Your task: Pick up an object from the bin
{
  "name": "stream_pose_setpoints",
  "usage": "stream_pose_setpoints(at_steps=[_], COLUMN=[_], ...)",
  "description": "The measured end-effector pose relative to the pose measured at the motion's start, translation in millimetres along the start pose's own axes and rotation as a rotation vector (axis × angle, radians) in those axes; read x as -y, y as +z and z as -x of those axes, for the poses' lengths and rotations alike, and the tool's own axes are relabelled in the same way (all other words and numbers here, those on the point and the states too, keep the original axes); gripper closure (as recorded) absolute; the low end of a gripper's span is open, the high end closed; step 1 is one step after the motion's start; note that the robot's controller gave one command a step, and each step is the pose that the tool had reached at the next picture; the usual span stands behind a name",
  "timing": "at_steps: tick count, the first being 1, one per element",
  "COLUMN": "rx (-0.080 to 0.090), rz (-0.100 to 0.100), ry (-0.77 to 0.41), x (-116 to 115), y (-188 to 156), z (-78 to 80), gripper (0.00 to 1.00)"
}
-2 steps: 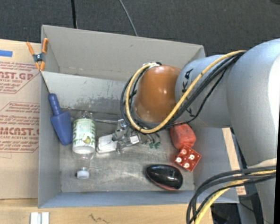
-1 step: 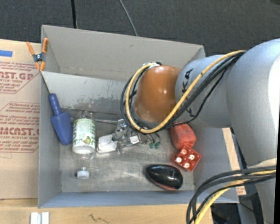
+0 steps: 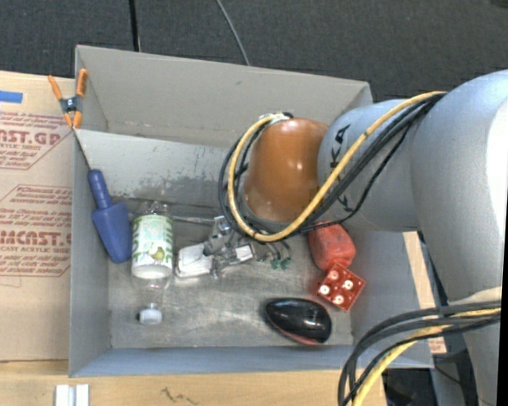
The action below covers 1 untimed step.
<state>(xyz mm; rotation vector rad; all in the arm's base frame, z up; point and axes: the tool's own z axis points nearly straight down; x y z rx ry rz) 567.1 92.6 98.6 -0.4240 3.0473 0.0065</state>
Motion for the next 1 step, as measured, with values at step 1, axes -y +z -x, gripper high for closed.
stream_pose_setpoints(at_steps=[1], rx=[0.0], rz=[0.0], ry=[0.0], x=[0.0], y=[0.0], z=[0.0], gripper=[1.0])
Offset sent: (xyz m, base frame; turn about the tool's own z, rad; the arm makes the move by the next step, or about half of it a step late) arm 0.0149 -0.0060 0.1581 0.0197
